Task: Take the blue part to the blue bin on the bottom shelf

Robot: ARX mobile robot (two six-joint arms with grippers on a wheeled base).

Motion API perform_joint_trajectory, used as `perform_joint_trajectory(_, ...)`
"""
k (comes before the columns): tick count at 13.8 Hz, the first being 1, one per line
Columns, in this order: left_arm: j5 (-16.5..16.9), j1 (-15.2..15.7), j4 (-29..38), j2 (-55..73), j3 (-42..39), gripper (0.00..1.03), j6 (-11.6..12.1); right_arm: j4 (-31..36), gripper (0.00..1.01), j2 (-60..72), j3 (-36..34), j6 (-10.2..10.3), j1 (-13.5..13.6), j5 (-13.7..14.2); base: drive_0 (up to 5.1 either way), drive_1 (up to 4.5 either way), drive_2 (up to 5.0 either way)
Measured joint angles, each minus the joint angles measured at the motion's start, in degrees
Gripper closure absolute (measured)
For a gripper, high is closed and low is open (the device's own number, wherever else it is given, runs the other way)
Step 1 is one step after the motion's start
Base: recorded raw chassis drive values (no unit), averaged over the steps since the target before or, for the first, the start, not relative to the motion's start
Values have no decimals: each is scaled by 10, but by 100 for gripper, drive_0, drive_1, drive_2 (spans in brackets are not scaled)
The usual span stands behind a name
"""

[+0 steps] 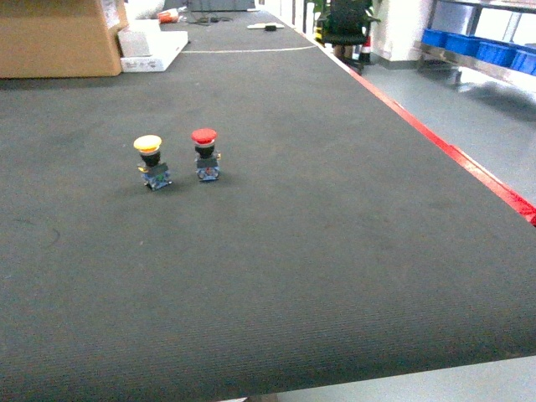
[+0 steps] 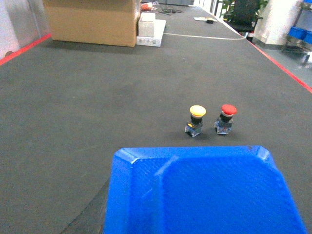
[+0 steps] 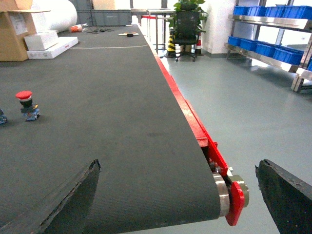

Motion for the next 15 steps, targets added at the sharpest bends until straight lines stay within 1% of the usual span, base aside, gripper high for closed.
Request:
perform_joint_trajectory(6, 0, 0, 0, 0, 0, 59, 0, 0, 3, 0, 0, 0, 0, 0, 0, 0, 0)
perform_joint_trajectory(15, 0, 0, 0, 0, 0, 59, 0, 0, 3, 0, 0, 0, 0, 0, -164, -164, -164)
